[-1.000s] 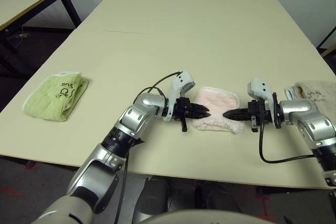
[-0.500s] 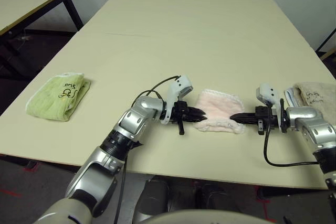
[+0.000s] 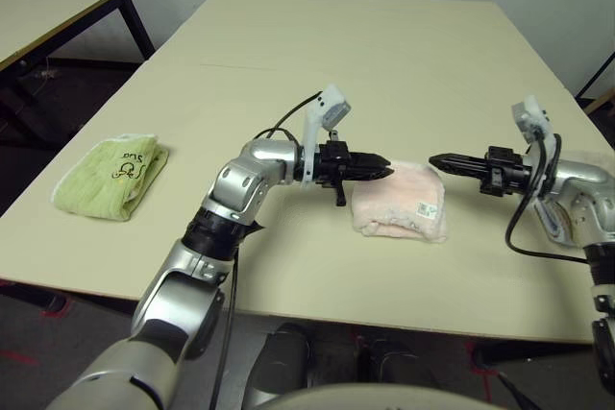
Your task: Fold the towel and set it aside.
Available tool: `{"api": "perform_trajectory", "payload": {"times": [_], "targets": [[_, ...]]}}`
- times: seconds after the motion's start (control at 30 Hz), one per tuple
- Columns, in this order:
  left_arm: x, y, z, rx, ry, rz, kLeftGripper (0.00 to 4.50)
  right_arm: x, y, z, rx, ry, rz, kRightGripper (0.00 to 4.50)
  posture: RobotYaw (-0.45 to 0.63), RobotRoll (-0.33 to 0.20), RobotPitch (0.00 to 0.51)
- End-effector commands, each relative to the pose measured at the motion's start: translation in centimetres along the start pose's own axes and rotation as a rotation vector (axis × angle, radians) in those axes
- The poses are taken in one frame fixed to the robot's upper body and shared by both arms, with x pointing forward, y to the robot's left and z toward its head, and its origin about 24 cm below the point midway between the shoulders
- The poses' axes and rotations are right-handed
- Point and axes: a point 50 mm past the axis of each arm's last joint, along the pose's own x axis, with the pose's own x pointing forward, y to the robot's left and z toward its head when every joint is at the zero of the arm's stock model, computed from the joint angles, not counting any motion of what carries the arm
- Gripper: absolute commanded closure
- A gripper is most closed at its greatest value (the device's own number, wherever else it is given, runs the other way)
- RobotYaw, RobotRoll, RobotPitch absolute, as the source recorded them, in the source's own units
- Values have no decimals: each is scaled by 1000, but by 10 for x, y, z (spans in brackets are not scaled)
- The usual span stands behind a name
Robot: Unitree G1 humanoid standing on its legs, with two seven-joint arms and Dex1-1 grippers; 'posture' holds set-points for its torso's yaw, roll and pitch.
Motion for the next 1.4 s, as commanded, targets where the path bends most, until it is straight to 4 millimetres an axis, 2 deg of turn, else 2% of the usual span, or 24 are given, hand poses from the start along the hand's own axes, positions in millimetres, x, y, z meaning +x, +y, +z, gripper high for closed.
{"api": "perform_trajectory", "payload": {"times": [0.03,0.27,0.5,0.63,0.73,0.77,0.87,1.0,1.07,1.2,1.3,1.4], "targets": [[10,0,-13,1,43,3,3750,7,1,-15,-8,70,-8,4484,164,0,76],[22,5,-38,22,105,81,3750,11,-4,-41,-66,191,-62,4484,167,0,76],[24,-1,-56,-1,140,59,3750,14,-9,-54,-62,215,-108,4484,161,0,77],[22,-4,-52,-27,116,40,3750,14,-5,-58,-33,217,-82,4484,166,0,78],[18,-5,-37,-94,47,37,3750,13,-3,-49,-14,167,-64,4484,168,0,79],[16,-5,-31,-120,20,37,3920,11,-2,-44,-14,148,-59,4499,164,0,80],[-2,-6,-7,-213,-71,52,3417,0,2,-23,-9,59,-13,3854,158,0,84],[-35,-2,6,-330,-82,113,2024,-21,6,1,-67,12,-2,2337,155,0,90],[-50,1,5,-422,-76,127,1318,-30,6,9,-84,-3,-12,1608,155,0,90],[-75,12,-13,-621,-18,188,11,-48,6,22,-137,9,-28,136,158,0,89],[-82,21,-37,-819,54,269,0,-60,6,27,-170,47,-26,59,153,0,90],[-78,21,-50,-929,92,258,0,-68,6,32,-188,49,-37,59,137,0,94]]}}
